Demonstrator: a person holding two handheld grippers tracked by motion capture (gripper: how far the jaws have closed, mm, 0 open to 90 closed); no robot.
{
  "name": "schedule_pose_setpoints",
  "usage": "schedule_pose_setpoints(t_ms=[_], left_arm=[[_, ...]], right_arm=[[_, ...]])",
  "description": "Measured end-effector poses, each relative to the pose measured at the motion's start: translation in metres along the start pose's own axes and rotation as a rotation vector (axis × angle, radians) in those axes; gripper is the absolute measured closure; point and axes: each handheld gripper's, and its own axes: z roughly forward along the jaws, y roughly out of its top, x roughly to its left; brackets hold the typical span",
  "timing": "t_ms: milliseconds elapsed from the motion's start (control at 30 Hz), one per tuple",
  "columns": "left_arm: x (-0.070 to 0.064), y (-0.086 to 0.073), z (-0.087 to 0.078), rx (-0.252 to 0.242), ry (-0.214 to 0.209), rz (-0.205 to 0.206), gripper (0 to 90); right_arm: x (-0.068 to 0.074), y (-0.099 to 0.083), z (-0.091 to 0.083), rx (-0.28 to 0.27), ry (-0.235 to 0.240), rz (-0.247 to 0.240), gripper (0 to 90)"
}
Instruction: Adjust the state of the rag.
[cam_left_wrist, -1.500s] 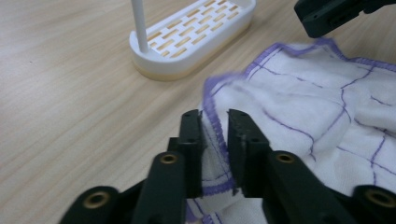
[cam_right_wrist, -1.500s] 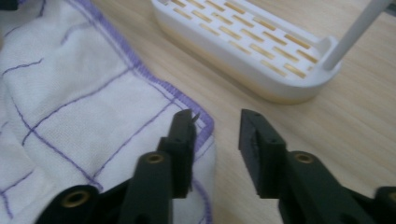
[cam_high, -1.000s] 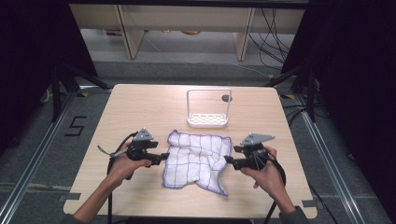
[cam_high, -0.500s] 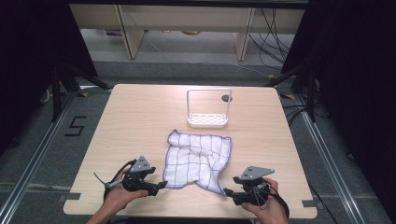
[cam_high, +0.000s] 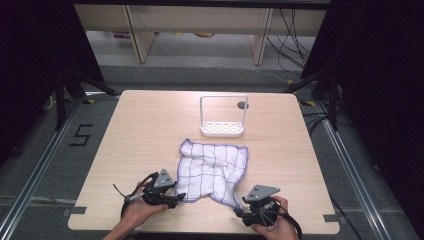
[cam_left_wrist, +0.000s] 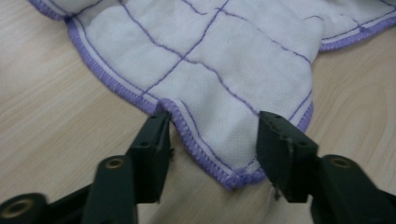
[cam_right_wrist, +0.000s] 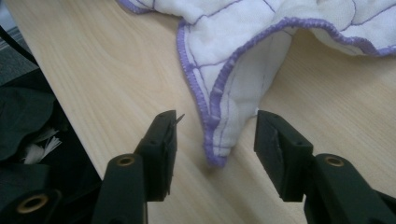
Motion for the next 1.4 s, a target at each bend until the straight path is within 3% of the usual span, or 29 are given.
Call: schedule_pose_setpoints(t_ms=[67, 100, 133, 200, 267, 333, 367, 433, 533, 567, 600, 633, 700, 767, 800, 867, 900, 933, 967, 1000, 1033, 1067, 1100, 1133, 1200, 1233, 1300, 1400], left_arm=[[-0.001, 0.001, 0.000, -0.012, 0.012, 0.018, 63.8], [-0.003, 0.002, 0.002, -0.027, -0.002, 0.049, 69.5], [-0.004, 0.002, 0.003, -0.024, -0.002, 0.056, 75.2], [-0.007, 0.002, 0.004, -0.025, -0.015, 0.075, 83.0], [-0.008, 0.002, 0.002, -0.028, -0.026, 0.087, 87.7], [-0.008, 0.003, -0.003, -0.031, -0.037, 0.116, 88.4], [-0.008, 0.003, -0.006, -0.045, -0.035, 0.115, 88.5], [-0.009, 0.002, -0.016, -0.065, -0.052, 0.105, 88.6], [-0.011, 0.000, -0.028, -0.081, -0.061, 0.101, 88.7], [-0.013, -0.002, -0.033, -0.095, -0.069, 0.092, 88.6], [-0.018, -0.008, -0.039, -0.094, -0.078, 0.078, 88.6], [-0.019, -0.011, -0.041, -0.078, -0.091, 0.091, 88.6], [-0.023, -0.015, -0.040, -0.072, -0.100, 0.075, 88.4], [-0.028, -0.020, -0.033, -0.001, -0.106, 0.110, 87.7], [-0.029, -0.020, -0.031, 0.007, -0.102, 0.111, 87.2], [-0.026, -0.019, -0.029, 0.009, -0.096, 0.086, 81.3], [-0.023, -0.018, -0.029, -0.009, -0.105, 0.070, 78.2], [-0.020, -0.017, -0.031, -0.018, -0.106, 0.063, 73.3], [-0.017, -0.016, -0.033, -0.040, -0.108, 0.024, 66.4], [-0.011, -0.014, -0.036, -0.062, -0.123, -0.015, 61.6], [-0.011, -0.014, -0.036, -0.062, -0.123, -0.015, 58.8], [0.000, -0.009, -0.038, -0.134, -0.120, -0.093, 55.6], [0.005, -0.005, -0.039, -0.141, -0.089, -0.116, 52.1], [0.005, -0.005, -0.039, -0.141, -0.089, -0.116, 49.3], [0.027, 0.003, -0.036, -0.126, -0.025, -0.128, 46.2], [0.027, 0.003, -0.036, -0.126, -0.025, -0.128, 44.0], [0.045, 0.013, -0.025, -0.132, 0.011, -0.179, 42.4], [0.060, 0.022, -0.016, -0.106, 0.037, -0.168, 41.1]], right_arm=[[-0.001, 0.000, 0.003, 0.004, 0.008, -0.005, 59.5], [0.000, -0.001, 0.005, -0.006, 0.018, -0.011, 64.8], [-0.001, 0.000, 0.004, 0.008, 0.025, -0.051, 69.8], [-0.003, 0.000, 0.005, -0.007, 0.013, -0.087, 80.5], [-0.005, 0.000, -0.001, -0.022, 0.004, -0.089, 87.5], [-0.007, 0.000, -0.010, -0.027, -0.014, -0.086, 88.5], [-0.009, 0.001, -0.017, -0.024, -0.014, -0.080, 88.7], [-0.014, 0.000, -0.029, -0.069, -0.020, -0.056, 88.7], [-0.021, -0.002, -0.044, -0.102, 0.005, -0.028, 88.8], [-0.024, -0.007, -0.054, -0.115, 0.037, 0.012, 88.7], [-0.024, -0.010, -0.056, -0.120, 0.045, 0.012, 88.7], [-0.023, -0.015, -0.058, -0.114, 0.051, 0.031, 88.7], [-0.022, -0.019, -0.057, -0.102, 0.068, 0.031, 88.6], [-0.017, -0.030, -0.049, -0.021, 0.081, 0.055, 83.0], [-0.016, -0.032, -0.044, 0.007, 0.077, 0.056, 77.2], [-0.014, -0.033, -0.038, 0.054, 0.065, 0.062, 66.0], [-0.014, -0.032, -0.037, 0.048, 0.076, 0.054, 62.5], [-0.014, -0.030, -0.038, 0.047, 0.075, 0.077, 60.0], [-0.017, -0.028, -0.039, 0.026, 0.042, 0.043, 57.8], [-0.018, -0.025, -0.042, 0.018, 0.028, 0.048, 56.5], [-0.022, -0.023, -0.044, 0.009, 0.013, 0.046, 55.1], [-0.025, -0.020, -0.044, -0.016, -0.012, 0.061, 53.0], [-0.030, -0.017, -0.045, -0.030, -0.032, 0.055, 52.2], [-0.034, -0.012, -0.045, -0.046, -0.045, 0.063, 51.9], [-0.045, -0.003, -0.043, -0.089, -0.077, 0.030, 50.6], [-0.045, -0.003, -0.043, -0.089, -0.077, 0.030, 50.6], [-0.061, 0.012, -0.039, -0.107, -0.137, 0.030, 48.0], [-0.071, 0.028, -0.030, -0.131, -0.141, 0.039, 48.0]])
